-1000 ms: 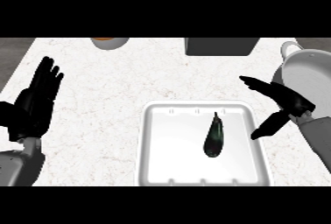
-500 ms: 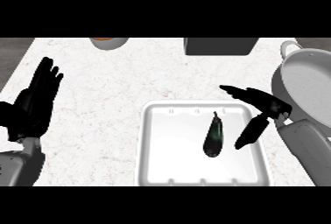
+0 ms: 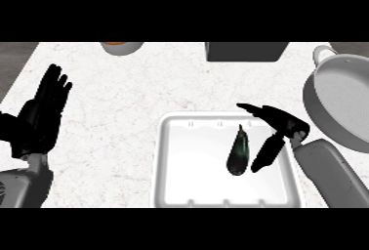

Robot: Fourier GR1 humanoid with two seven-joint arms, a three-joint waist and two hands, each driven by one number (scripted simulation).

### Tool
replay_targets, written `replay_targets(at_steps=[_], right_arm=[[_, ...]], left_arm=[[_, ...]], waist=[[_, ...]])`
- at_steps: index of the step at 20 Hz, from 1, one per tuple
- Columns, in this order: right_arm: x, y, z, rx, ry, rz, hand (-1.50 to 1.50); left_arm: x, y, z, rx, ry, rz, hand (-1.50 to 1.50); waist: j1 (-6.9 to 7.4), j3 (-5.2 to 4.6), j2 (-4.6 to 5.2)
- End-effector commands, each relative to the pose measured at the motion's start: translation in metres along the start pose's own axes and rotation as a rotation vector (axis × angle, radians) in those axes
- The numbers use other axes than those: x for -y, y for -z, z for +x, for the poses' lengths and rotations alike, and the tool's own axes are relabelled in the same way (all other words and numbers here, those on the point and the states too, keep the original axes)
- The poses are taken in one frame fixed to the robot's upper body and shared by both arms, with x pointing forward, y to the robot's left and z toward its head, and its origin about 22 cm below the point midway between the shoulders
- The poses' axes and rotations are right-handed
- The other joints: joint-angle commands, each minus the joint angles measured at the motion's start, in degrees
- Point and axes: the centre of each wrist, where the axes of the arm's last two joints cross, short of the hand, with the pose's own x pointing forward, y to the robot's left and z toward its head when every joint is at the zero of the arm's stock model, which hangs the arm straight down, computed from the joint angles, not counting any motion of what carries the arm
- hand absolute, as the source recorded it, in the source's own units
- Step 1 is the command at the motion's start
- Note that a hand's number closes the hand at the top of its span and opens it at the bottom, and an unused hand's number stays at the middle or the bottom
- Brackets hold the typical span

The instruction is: Pick the eggplant from the tray and place it in the pot

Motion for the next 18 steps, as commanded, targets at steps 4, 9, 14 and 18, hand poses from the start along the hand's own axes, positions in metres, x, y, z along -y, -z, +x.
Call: replay_targets(at_steps=[4, 9, 14, 18], right_arm=[[-0.045, 0.013, -0.012, -0.017, -0.002, -0.005, -1.5], [-0.03, 0.022, -0.031, -0.024, -0.033, 0.006, -1.5], [-0.053, 0.039, -0.033, -0.067, -0.035, 0.009, -1.5], [-0.049, 0.043, -0.026, -0.078, -0.028, 0.009, -1.5]], left_arm=[[0.005, -0.004, 0.012, 0.009, 0.003, 0.01, 0.0], [0.01, 0.01, 0.002, 0.024, 0.008, 0.02, 0.0], [0.002, -0.01, -0.009, 0.002, 0.001, 0.003, 0.0], [-0.018, 0.004, -0.003, 0.006, -0.01, -0.012, 0.0]], waist=[[-0.05, 0.02, -0.01], [-0.08, 0.02, 0.07], [0.17, 0.02, 0.05], [0.09, 0.01, 0.09]])
